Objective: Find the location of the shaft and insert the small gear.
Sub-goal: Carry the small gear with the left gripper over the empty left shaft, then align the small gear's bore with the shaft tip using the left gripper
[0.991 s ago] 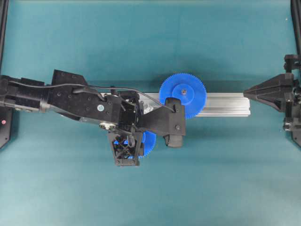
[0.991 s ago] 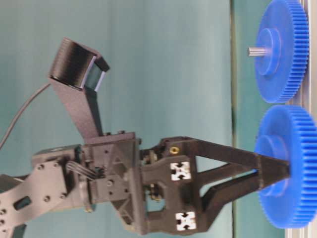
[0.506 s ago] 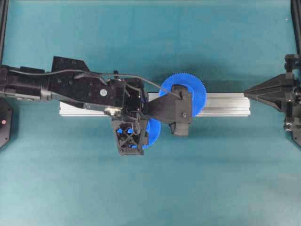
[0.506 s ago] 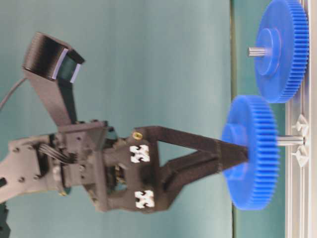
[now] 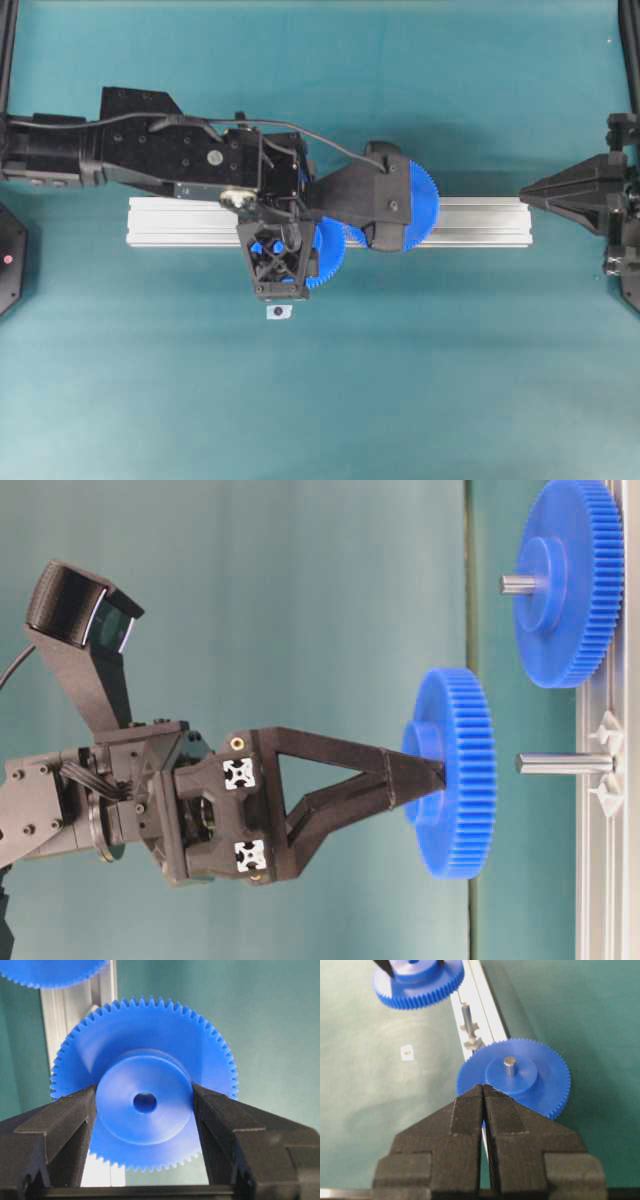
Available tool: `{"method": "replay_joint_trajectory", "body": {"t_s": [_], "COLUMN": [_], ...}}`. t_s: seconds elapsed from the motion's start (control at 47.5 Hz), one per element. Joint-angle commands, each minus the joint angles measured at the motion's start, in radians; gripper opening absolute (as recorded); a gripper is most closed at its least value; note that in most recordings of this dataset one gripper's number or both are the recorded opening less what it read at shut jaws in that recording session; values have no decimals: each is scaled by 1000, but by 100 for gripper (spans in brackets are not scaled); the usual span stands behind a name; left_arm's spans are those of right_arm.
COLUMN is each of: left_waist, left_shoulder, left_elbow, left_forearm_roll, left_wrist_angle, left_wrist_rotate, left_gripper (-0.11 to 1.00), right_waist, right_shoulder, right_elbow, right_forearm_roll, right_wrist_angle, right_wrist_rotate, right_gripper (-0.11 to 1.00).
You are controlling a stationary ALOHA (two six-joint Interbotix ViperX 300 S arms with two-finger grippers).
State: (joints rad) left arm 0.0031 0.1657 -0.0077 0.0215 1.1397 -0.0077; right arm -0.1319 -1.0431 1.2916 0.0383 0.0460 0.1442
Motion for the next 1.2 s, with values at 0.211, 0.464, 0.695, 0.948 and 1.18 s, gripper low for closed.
{"method": "replay_joint_trajectory", "body": {"t_s": [0.211,0.464,0.695,0.948,1.18], "left_waist": [34,48,60,69,69], "left_shoulder": [-37,-34,-14,8,18], "left_elbow": [-21,-18,-18,-11,14], "left_forearm_roll": [5,5,5,5,5], "left_wrist_angle": [-5,-17,-46,-46,-48], "left_wrist_rotate": [26,29,32,32,31], "left_gripper": [63,63,63,63,63], "right_waist": [-5,-5,-8,-12,-15], "right_shoulder": [-3,-3,-3,-5,-5], "right_elbow": [-9,-9,-9,-9,-8], "right_forearm_roll": [0,0,0,0,0], "right_wrist_angle": [-3,-2,-2,-2,-2], "right_wrist_rotate": [8,8,8,8,8], "right_gripper": [0,0,0,0,0]}}
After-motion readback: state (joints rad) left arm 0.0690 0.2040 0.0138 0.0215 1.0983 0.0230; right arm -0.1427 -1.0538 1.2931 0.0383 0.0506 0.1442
